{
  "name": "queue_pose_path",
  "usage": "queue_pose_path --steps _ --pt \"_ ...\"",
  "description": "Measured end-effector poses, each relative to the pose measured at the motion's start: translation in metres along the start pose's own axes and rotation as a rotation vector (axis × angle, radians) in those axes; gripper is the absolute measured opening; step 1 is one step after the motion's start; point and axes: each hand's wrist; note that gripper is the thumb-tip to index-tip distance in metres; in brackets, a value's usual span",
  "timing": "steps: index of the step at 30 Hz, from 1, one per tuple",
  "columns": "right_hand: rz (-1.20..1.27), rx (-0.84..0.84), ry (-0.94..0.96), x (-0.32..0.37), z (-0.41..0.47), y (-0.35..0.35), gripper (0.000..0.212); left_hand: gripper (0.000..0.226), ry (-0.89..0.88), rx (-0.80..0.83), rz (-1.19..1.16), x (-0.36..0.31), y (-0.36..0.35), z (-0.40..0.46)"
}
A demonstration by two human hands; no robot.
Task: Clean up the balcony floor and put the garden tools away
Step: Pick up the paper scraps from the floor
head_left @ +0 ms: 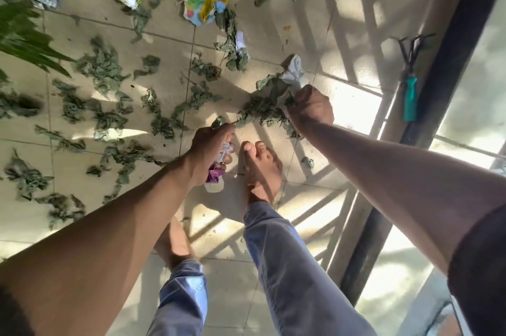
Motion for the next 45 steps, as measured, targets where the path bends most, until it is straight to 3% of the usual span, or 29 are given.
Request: queue_pose_path --steps 9,13,16,19,22,30,33,37,39,45 --pt "0.391 -0.070 -0.053 0.036 -0.045 0.040 0.012 0.035 -0.031 -0.066 0.046 0.018 0.009 -0.022" --pt "0.844 0.187 -0.084 0.063 -0.075 0.071 0.035 0.031 0.002 -0.019 -0.005 0.005 0.006 -0.033" --pt "0.954 0.384 -0.041 0.077 -0.088 0.076 0.042 0.027 0.053 0.048 -0.180 -0.007 0.002 -0.036" --pt "0.991 0.445 -0.010 0.091 -0.103 0.072 0.031 0.037 0.018 0.143 -0.294 -0.017 -0.004 -0.039" --pt "0.913 0.411 0.083 0.098 -0.111 0.059 0.019 0.050 -0.038 0.295 -0.280 -0.024 -0.005 -0.040" --pt "0.607 0.232 0.292 0.104 -0.111 0.030 0.007 0.065 -0.107 0.319 -0.335 -0.028 -0.004 -0.048" --pt "0.408 0.124 0.260 0.101 -0.103 0.026 0.016 0.052 -0.041 0.312 -0.329 -0.031 -0.010 -0.053" --pt "0.266 0.113 0.357 0.091 -0.086 0.036 0.028 0.027 0.066 0.168 -0.254 -0.036 -0.017 -0.043" --pt "0.232 0.151 0.460 0.082 -0.075 0.041 0.021 0.023 0.052 0.145 -0.262 -0.040 -0.018 -0.034" --pt "-0.120 0.021 0.450 0.043 -0.012 0.049 0.046 0.035 0.081 0.009 -0.221 -0.039 -0.013 -0.008"
Point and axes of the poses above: each hand's wrist, its own z-axis towards the middle knuckle, its own y-axis out of the back of the hand, x = y × z, and after that the axes turned 12 degrees about y, right-handed
